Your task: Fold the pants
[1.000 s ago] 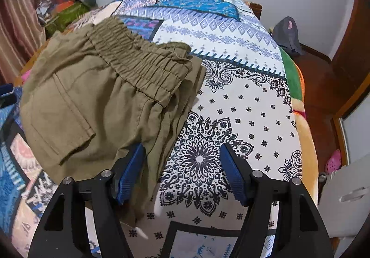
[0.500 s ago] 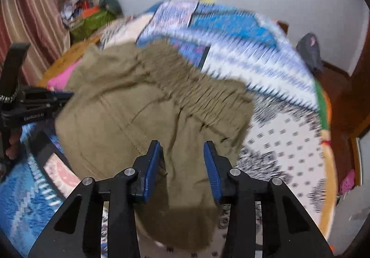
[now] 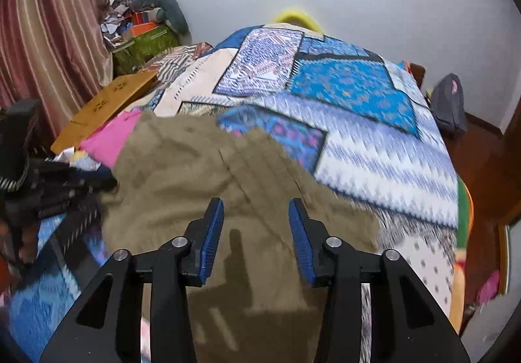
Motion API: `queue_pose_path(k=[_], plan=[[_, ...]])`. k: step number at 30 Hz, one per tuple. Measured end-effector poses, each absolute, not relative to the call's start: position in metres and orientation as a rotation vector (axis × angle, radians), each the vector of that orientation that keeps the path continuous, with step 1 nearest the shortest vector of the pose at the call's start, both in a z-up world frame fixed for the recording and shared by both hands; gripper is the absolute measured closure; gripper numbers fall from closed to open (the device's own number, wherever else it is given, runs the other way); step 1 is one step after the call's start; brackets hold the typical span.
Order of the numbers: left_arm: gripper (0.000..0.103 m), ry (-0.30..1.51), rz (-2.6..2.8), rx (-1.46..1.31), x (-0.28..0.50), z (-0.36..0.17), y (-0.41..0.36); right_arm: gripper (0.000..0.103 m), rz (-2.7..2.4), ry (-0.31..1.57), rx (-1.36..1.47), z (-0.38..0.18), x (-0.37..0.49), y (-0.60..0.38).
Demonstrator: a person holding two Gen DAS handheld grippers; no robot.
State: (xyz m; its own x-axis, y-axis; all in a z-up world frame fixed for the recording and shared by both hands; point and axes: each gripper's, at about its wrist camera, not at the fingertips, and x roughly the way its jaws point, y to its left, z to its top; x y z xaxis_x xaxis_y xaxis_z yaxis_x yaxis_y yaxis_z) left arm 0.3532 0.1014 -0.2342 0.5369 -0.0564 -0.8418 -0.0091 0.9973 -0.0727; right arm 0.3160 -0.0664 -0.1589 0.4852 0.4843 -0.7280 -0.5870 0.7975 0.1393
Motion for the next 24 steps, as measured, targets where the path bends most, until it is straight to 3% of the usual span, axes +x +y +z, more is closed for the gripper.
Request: queue_pose_path(k=[3,7,12,16,21,24], plan=[[0.088,1.017,-0.050,-0.073,0.358,-0.240,0.096,0.061,0.656,0.860,-0.131,-0.163,0.334,-0.054],[0.087,1.051,-0.062,-0.069,0.359,-0.257,0.092,0.048,0.647,0.869,-0.141,-0.168,0.350,-0.043],[0.085,1.056,-0.056,-0.060,0.360,-0.267,0.090,0.048,0.668,0.885,-0.193,-0.178,0.354,-0.031],[0.085,1.052,-0.056,-0.062,0.360,-0.269,0.092,0.058,0.696,0.880,-0.223,-0.180,0.349,-0.029],[0.085,1.051,-0.055,-0.063,0.360,-0.269,0.093,0.050,0.705,0.890,-0.227,-0.179,0.348,-0.028],[0.085,1.051,-0.054,-0.057,0.360,-0.269,0.092,0.052,0.696,0.874,-0.277,-0.183,0.347,-0.022]])
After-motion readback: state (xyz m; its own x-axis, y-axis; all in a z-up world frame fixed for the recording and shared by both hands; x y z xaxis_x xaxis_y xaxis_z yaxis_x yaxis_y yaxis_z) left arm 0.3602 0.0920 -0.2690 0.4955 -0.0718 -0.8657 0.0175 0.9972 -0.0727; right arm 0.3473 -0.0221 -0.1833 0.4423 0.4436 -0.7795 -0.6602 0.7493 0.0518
